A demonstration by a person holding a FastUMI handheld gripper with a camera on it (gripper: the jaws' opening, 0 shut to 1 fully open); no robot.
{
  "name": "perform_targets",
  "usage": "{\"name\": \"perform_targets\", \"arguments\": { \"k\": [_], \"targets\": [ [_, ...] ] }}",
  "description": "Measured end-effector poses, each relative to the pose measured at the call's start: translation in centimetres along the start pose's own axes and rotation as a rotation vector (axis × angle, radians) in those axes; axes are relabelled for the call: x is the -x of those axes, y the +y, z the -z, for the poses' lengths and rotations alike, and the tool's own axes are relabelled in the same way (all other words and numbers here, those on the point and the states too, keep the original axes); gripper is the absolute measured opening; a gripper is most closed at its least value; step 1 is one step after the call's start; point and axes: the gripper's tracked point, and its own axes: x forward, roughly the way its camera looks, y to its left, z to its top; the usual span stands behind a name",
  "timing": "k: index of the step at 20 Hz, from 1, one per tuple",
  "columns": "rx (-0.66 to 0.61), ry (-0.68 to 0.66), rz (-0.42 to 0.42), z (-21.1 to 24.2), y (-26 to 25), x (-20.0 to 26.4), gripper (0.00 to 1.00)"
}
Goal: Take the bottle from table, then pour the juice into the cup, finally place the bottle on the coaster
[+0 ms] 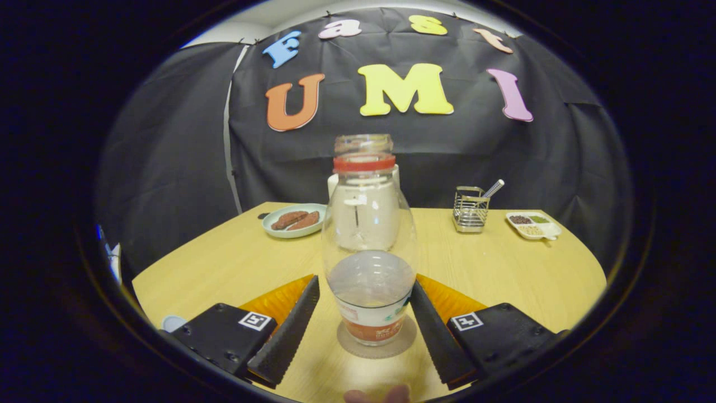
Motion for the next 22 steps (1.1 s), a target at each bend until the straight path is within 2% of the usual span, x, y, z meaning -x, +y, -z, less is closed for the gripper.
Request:
{"name": "perform_targets", "arguments": {
  "k": [5,9,15,22],
  "targets": [
    [0.000,-0.102,0.028,-5.3,0.3,3.7,1.00],
    [0.041,-0.207,0.063,-10.3,0.8,8.9,1.00],
    [0.092,-0.398,0.184,-17.9,-0.1,20.6,1.00],
    [0.124,-0.452,0.183,-21.4,1.9,34.7,1.00]
  ]
}}
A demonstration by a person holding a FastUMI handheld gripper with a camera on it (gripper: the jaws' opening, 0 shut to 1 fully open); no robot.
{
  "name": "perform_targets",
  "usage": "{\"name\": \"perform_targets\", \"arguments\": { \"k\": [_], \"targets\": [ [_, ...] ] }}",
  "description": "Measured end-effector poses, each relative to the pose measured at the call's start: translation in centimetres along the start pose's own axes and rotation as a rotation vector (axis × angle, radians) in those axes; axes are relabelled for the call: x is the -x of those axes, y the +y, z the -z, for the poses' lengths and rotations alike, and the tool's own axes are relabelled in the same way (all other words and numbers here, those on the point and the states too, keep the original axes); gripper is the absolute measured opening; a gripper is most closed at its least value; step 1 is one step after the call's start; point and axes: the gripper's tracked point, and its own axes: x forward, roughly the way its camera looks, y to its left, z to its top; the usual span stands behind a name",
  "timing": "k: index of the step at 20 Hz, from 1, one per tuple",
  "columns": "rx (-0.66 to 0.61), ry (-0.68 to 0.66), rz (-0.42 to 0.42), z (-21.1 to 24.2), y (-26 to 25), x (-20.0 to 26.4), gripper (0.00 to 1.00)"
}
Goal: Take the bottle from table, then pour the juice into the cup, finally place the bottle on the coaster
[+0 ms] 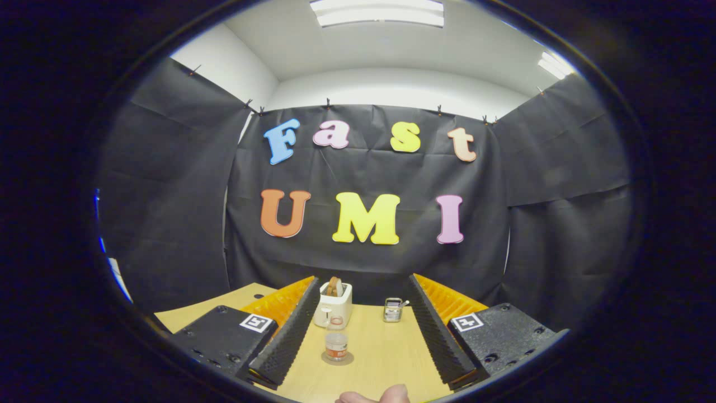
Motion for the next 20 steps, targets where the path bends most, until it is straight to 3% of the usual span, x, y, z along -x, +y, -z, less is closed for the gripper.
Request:
{"name": "perform_targets", "arguments": {
  "k": [5,10,20],
  "targets": [
    [-0.035,0.057,-0.024,-0.6,0.3,6.8,1.00],
    [0.055,0.038,0.036,-1.7,-0.4,11.9,1.00],
    [0.023,0.031,0.134,-1.0,-1.5,15.9,1.00]
  ]
}}
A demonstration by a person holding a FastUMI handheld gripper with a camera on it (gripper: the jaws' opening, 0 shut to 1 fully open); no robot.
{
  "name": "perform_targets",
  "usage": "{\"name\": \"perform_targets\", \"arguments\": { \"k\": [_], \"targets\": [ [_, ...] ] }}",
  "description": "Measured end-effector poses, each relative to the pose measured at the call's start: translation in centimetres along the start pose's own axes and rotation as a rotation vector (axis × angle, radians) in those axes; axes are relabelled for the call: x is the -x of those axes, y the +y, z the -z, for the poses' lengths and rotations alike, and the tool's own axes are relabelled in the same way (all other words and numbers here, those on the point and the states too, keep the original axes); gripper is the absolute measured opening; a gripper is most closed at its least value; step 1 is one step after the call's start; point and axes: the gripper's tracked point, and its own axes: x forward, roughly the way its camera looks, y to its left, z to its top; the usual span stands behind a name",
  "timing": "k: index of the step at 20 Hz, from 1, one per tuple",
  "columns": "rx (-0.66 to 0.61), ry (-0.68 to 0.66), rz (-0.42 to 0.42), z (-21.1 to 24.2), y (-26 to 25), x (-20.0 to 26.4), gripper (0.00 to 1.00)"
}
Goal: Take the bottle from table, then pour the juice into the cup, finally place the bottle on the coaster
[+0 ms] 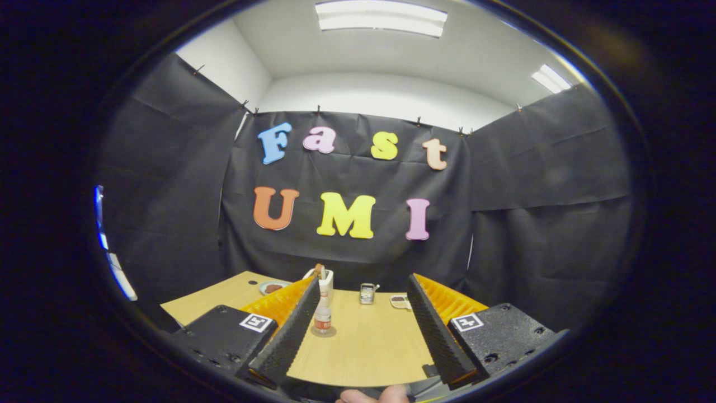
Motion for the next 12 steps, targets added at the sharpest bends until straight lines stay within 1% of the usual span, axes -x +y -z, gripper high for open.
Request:
{"name": "perform_targets", "arguments": {
  "k": [4,12],
  "targets": [
    [-0.041,0.000,0.033,0.4,-1.5,0.2,1.00],
    [-0.033,0.004,0.045,0.6,-1.8,0.1,1.00]
  ]
}}
